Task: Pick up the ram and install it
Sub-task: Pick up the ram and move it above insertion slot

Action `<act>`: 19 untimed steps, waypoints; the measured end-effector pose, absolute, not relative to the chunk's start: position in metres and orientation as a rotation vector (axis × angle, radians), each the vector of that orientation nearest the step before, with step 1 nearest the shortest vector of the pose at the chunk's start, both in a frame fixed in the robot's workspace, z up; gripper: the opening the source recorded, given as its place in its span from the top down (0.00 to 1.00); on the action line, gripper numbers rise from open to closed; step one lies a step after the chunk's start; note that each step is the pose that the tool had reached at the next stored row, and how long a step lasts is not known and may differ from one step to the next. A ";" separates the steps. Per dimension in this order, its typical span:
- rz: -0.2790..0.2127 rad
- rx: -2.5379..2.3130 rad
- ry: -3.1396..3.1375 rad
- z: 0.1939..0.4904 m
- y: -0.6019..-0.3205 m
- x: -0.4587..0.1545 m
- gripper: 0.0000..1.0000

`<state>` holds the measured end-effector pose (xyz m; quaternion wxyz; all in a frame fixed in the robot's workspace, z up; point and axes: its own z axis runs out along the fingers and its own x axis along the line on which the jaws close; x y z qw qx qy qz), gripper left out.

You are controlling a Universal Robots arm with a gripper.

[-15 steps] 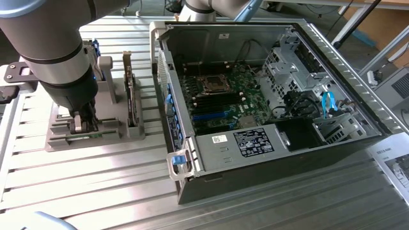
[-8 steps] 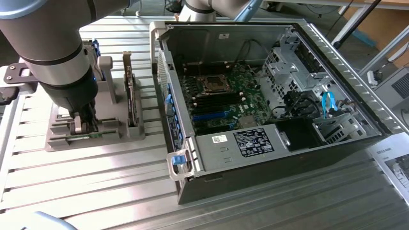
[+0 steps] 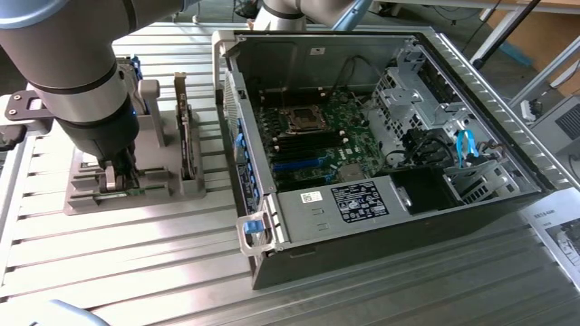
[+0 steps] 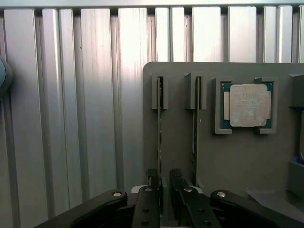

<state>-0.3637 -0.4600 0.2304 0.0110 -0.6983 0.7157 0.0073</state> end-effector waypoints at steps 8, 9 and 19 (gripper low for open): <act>0.023 -2.179 2.233 0.226 -0.460 -0.364 0.76; 0.023 -2.179 2.233 0.225 -0.460 -0.364 0.76; 0.023 -2.179 2.233 0.222 -0.460 -0.364 0.76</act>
